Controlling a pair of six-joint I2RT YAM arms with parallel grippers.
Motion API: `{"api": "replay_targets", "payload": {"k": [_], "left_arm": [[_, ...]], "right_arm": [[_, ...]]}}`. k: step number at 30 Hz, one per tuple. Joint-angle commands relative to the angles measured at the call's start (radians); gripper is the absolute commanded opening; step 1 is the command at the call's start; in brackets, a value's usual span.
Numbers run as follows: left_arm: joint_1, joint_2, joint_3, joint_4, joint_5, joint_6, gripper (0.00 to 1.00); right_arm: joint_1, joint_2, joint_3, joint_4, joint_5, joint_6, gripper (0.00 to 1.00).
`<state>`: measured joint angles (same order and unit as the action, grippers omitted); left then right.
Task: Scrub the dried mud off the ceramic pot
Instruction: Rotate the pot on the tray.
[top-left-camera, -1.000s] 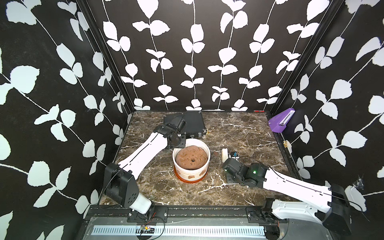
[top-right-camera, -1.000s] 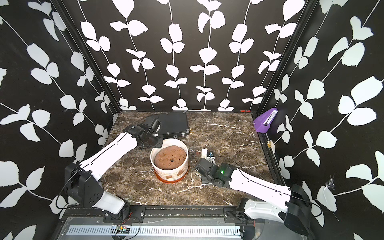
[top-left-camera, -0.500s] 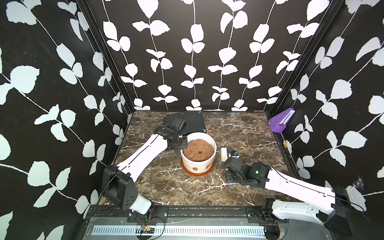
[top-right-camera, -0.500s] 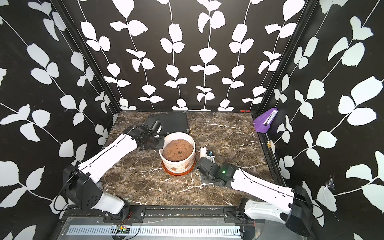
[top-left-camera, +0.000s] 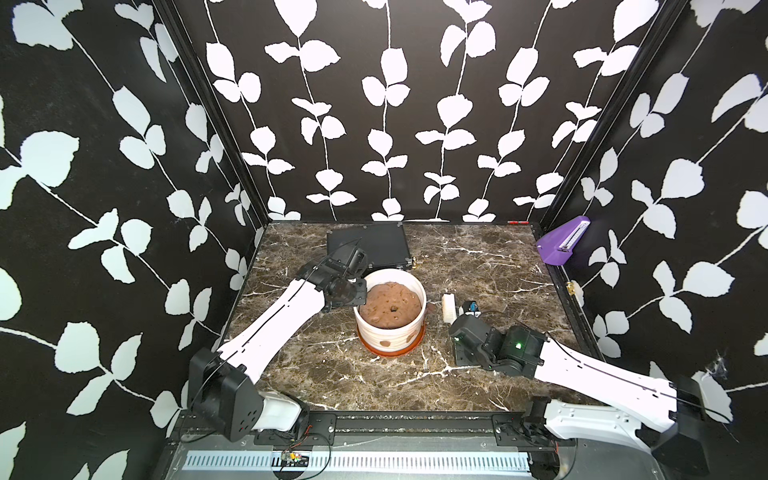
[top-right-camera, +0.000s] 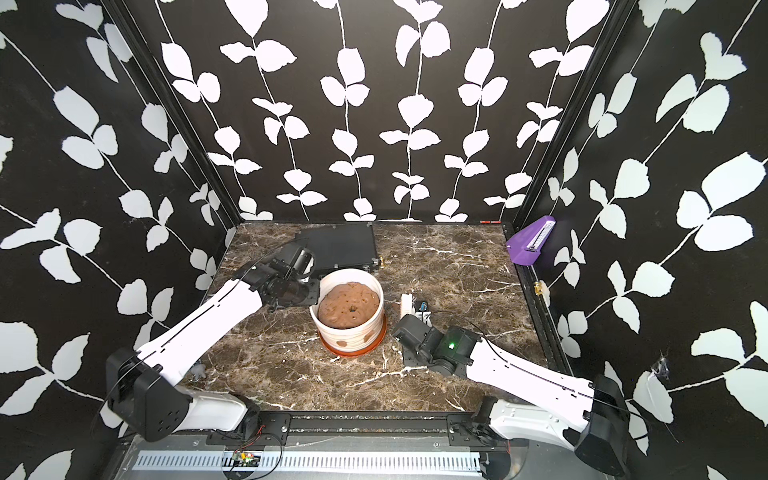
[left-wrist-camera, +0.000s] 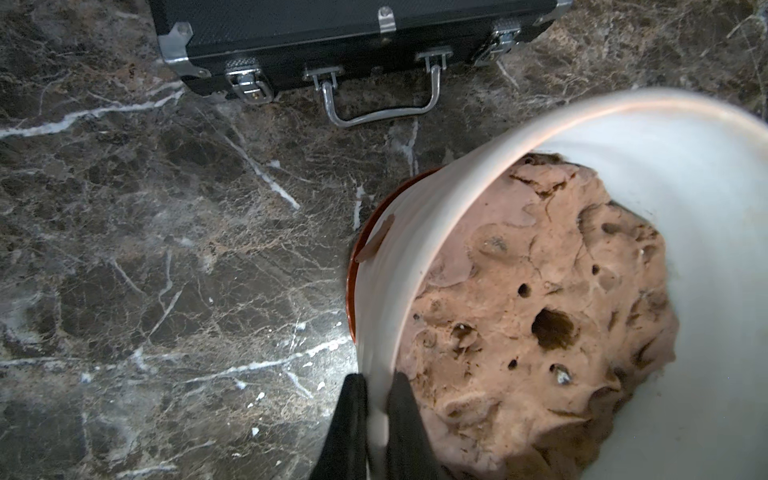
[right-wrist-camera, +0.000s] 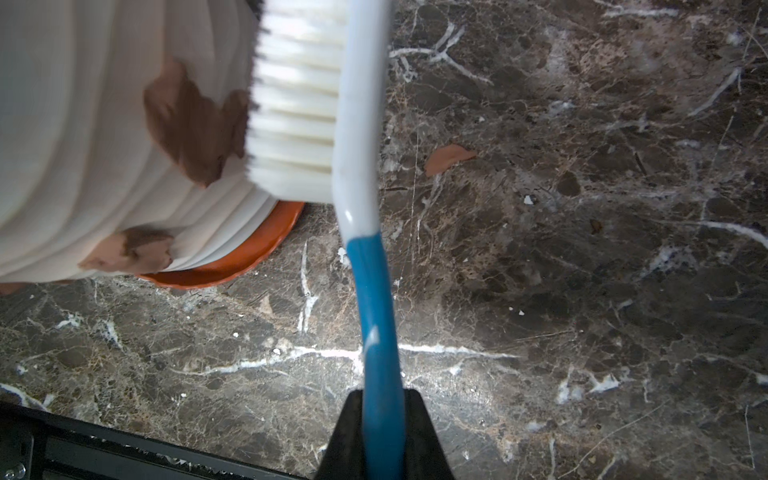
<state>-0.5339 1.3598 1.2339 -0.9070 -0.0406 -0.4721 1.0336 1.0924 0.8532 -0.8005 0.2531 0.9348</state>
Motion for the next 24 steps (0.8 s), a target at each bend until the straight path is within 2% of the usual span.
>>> {"api": "replay_targets", "payload": {"k": [1,3,7,11,18,21,24], "left_arm": [[0.000,-0.053,-0.014,-0.013,0.097,-0.011,0.00],[0.000,-0.053,-0.012,0.011,0.112,-0.014,0.01],[0.000,-0.041,0.020,0.031,0.123,-0.010,0.19],[0.000,-0.051,0.013,0.068,0.117,-0.004,0.32],[-0.001,-0.072,0.008,0.038,0.077,0.020,0.32],[0.000,-0.134,-0.016,0.035,0.069,0.024,0.33],[0.000,-0.194,-0.056,0.048,0.047,0.020,0.28]], "right_arm": [[0.008,0.034,0.009,0.015,0.006,-0.009,0.00],[0.011,0.050,0.015,0.007,0.011,-0.007,0.00],[0.014,0.041,0.012,0.000,0.020,-0.002,0.00],[0.030,0.006,0.019,-0.035,0.067,0.012,0.00],[0.104,-0.026,-0.011,-0.004,0.128,0.106,0.00],[0.123,0.035,0.051,-0.067,0.157,0.138,0.00],[0.128,0.091,0.130,-0.154,0.206,0.143,0.00]]}}
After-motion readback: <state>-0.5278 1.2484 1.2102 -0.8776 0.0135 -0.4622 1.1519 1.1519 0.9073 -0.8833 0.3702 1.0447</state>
